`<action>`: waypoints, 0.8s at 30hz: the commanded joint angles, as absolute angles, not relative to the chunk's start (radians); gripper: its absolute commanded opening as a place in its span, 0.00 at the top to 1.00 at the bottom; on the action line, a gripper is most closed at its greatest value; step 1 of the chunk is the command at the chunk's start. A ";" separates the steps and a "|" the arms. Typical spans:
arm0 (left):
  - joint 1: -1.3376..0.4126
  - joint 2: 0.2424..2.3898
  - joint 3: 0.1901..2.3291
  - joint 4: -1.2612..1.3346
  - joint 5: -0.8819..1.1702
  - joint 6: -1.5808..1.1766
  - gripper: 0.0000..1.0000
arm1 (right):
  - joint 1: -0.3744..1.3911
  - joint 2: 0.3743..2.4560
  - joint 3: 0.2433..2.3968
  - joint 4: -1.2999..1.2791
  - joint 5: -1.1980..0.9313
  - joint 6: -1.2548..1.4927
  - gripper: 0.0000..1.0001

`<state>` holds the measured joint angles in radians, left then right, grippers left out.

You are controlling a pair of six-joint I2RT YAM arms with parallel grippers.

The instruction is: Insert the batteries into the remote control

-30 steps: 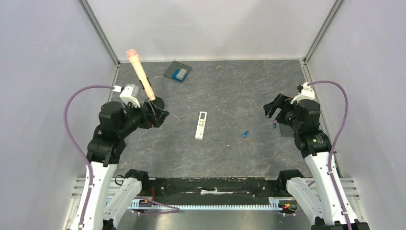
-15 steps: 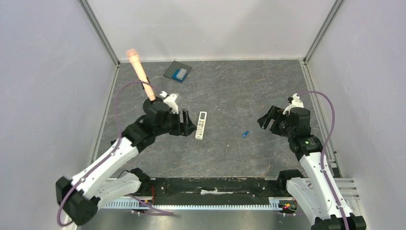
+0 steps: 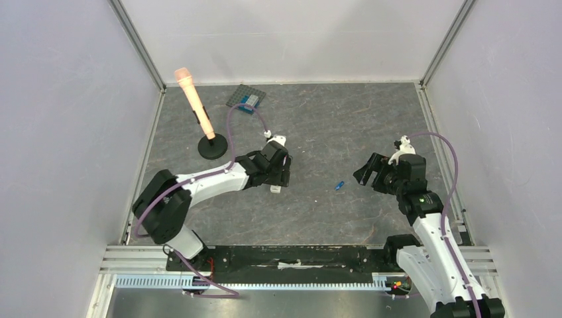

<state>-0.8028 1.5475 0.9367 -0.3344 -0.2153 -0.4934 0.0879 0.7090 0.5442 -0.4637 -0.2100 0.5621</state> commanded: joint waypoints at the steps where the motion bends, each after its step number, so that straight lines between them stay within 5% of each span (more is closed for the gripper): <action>1: -0.805 1.628 1.000 -0.238 -0.277 -0.461 0.24 | 0.089 0.722 0.534 -0.430 -0.236 0.534 0.18; 12: -0.765 1.765 1.027 -0.247 -0.322 -0.498 0.32 | 0.089 0.727 0.549 -0.456 -0.239 0.515 0.18; 14: -0.755 1.766 1.021 -0.233 -0.295 -0.500 0.42 | 0.088 0.726 0.548 -0.458 -0.243 0.517 0.18; 19: -0.749 1.738 1.029 -0.239 -0.225 -0.484 0.93 | 0.089 0.728 0.537 -0.450 -0.289 0.526 0.18; 24: -0.749 1.593 1.035 -0.249 -0.025 -0.437 0.98 | 0.100 0.703 0.474 -0.318 -0.473 0.596 0.18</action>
